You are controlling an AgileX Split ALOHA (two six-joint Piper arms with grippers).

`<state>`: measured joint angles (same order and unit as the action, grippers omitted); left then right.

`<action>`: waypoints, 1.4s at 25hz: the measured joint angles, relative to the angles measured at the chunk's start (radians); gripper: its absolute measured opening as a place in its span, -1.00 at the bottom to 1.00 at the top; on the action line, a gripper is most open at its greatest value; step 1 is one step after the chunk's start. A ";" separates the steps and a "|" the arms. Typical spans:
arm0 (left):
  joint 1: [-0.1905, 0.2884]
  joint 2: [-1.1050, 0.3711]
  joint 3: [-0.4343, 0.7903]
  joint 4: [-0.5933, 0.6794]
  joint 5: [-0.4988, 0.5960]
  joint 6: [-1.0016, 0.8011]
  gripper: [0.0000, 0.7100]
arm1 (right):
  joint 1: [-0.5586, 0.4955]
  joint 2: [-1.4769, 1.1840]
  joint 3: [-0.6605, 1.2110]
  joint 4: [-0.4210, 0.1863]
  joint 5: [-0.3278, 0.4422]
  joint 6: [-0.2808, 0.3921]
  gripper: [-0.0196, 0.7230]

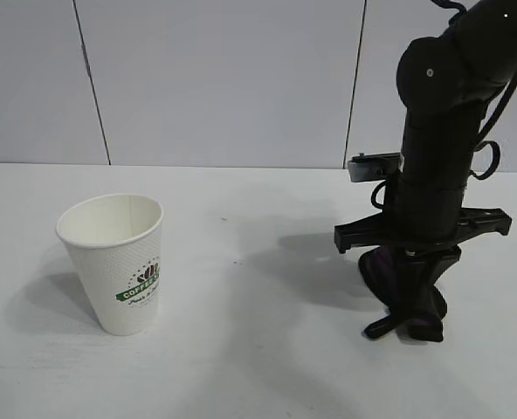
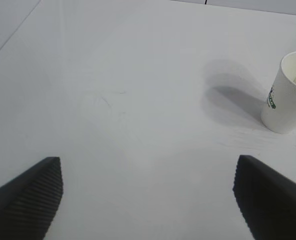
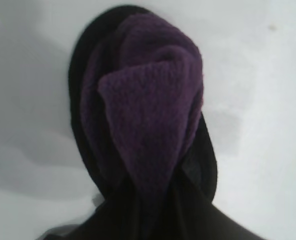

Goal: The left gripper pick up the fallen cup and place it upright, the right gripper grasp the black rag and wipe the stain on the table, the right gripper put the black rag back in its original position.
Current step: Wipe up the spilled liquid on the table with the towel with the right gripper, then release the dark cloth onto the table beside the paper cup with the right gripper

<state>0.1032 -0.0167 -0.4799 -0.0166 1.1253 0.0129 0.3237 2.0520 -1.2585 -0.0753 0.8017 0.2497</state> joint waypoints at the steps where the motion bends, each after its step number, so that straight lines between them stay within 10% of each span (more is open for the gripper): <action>1: 0.000 0.000 0.000 0.000 0.000 0.000 0.87 | 0.000 0.000 0.000 0.052 0.009 -0.036 -0.78; 5: 0.000 0.000 0.000 0.000 0.000 0.000 0.87 | 0.000 0.006 0.000 0.326 0.042 -0.223 -0.78; 9: 0.000 0.000 0.000 0.000 0.000 0.000 0.87 | 0.000 0.008 0.000 0.469 0.053 -0.338 -0.80; 18: 0.000 0.000 0.000 0.000 0.000 0.000 0.87 | 0.000 0.008 0.000 0.181 0.091 -0.136 -0.80; 25: 0.000 0.000 0.000 0.000 0.000 0.000 0.87 | 0.000 0.007 0.000 0.150 0.086 -0.104 -0.74; 32: 0.000 0.000 0.000 0.000 0.000 0.000 0.87 | 0.000 0.007 0.000 0.139 0.054 -0.104 0.52; 35: 0.000 0.000 0.000 0.000 0.000 0.000 0.87 | 0.001 -0.005 -0.004 0.136 0.040 -0.104 0.74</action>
<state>0.1032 -0.0167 -0.4799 -0.0166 1.1253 0.0129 0.3249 2.0468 -1.2621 0.0607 0.8417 0.1458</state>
